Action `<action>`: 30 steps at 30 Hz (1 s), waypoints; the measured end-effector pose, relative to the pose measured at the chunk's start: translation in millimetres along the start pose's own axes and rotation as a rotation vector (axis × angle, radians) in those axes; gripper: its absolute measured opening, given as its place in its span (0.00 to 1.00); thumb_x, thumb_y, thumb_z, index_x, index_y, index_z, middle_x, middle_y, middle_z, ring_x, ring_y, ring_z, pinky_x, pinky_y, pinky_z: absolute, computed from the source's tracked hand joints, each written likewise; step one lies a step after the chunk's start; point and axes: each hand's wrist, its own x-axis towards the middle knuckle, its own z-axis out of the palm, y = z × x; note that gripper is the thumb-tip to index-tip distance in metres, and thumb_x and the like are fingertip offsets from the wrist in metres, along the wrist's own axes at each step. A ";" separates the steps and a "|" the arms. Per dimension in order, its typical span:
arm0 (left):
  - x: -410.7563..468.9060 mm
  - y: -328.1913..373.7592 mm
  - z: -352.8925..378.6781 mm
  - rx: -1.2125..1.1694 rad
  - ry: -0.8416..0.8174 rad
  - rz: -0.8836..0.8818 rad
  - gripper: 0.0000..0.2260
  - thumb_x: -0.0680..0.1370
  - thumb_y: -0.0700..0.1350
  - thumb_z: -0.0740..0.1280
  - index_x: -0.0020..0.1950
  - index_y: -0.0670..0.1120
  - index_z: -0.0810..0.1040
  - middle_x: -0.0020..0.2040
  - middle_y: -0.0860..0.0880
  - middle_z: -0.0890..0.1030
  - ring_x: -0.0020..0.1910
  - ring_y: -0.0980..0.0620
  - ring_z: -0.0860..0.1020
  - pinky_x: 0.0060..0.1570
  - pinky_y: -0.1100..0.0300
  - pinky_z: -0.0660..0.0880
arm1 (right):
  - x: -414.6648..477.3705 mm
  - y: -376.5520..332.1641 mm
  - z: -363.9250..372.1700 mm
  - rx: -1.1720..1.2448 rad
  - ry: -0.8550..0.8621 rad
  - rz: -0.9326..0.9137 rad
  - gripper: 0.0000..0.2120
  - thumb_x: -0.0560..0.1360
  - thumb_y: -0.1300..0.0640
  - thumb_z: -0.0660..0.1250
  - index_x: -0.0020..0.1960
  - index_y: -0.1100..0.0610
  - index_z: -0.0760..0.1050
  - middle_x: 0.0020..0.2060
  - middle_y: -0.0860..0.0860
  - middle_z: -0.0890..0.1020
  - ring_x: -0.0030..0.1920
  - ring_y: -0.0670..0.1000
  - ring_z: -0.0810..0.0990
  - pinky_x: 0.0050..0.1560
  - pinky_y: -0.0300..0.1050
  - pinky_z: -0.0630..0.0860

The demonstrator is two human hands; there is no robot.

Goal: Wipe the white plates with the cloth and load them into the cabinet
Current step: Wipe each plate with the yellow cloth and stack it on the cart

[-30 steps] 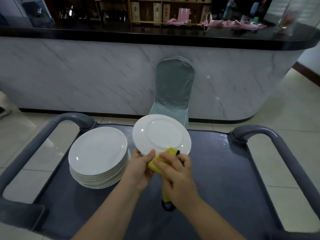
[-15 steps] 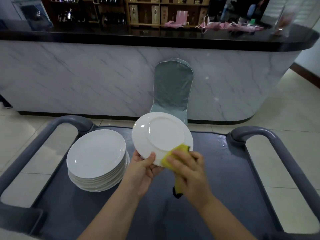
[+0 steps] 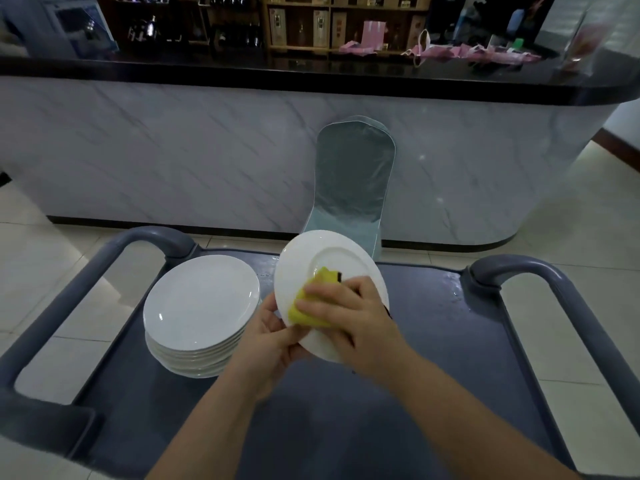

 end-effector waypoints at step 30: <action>13.3 -6.3 19.1 0.085 -0.025 -0.049 0.28 0.68 0.34 0.70 0.67 0.43 0.71 0.51 0.42 0.84 0.47 0.44 0.83 0.44 0.45 0.82 | -72.5 42.8 -31.7 -0.079 0.050 0.211 0.16 0.72 0.66 0.69 0.59 0.57 0.81 0.61 0.52 0.78 0.51 0.64 0.74 0.62 0.41 0.66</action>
